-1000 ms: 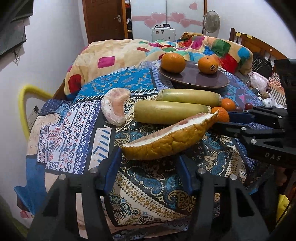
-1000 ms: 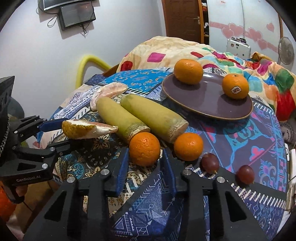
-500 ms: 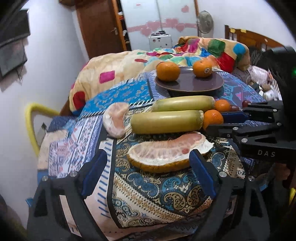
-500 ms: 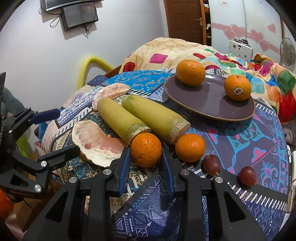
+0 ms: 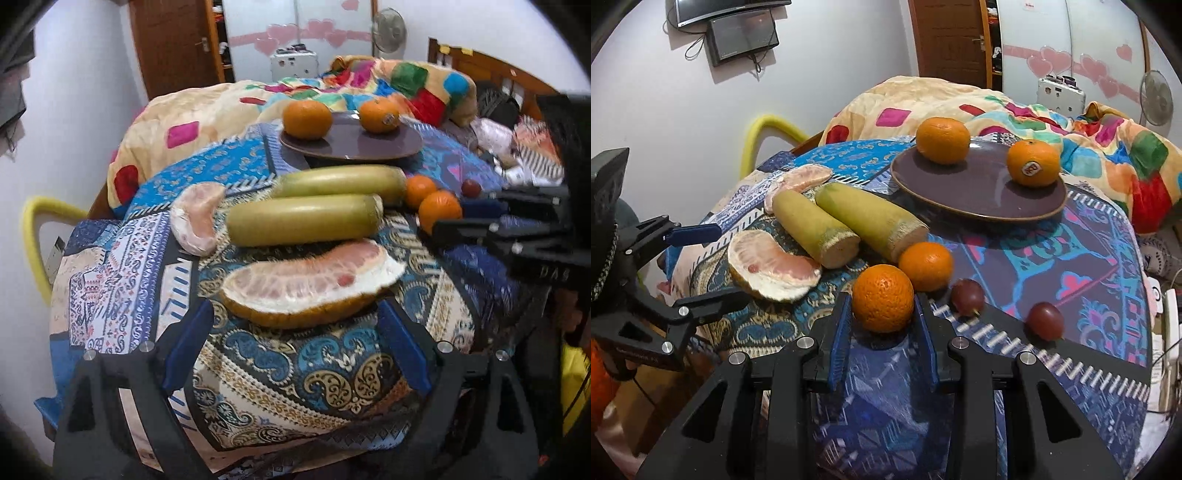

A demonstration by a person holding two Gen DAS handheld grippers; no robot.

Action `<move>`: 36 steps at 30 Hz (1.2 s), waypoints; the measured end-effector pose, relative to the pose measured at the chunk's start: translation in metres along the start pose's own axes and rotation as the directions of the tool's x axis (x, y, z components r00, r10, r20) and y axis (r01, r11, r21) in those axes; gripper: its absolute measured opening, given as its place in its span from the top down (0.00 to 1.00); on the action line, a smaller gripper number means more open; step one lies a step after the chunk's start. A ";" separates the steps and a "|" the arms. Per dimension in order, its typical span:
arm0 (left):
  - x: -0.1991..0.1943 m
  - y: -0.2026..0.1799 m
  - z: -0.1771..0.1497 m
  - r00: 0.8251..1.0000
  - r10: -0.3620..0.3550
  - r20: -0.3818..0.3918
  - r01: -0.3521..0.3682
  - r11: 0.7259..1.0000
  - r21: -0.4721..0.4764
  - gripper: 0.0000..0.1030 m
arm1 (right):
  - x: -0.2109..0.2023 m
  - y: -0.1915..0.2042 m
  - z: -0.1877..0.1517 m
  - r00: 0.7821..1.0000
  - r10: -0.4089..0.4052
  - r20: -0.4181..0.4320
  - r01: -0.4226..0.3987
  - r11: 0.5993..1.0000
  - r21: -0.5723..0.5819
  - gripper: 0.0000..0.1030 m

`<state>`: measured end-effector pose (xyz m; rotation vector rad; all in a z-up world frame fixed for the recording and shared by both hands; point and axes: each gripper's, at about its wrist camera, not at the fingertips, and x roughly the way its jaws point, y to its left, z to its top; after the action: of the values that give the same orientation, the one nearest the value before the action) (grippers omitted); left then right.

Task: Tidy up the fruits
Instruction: 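Grasp the large pomelo segment with the left tool while the right tool grasps a tangerine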

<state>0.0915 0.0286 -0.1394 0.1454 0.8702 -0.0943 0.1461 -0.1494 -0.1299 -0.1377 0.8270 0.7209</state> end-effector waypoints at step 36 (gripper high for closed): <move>-0.007 0.015 0.025 0.997 -0.076 0.023 0.078 0.991 -0.106 0.71 | -0.036 -0.025 0.012 0.994 -0.066 0.082 0.065 0.998 0.024 0.70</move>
<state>0.1080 0.0391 -0.1174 0.0104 0.8604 -0.1204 0.1527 -0.1828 -0.0998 -0.1145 0.7473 0.6518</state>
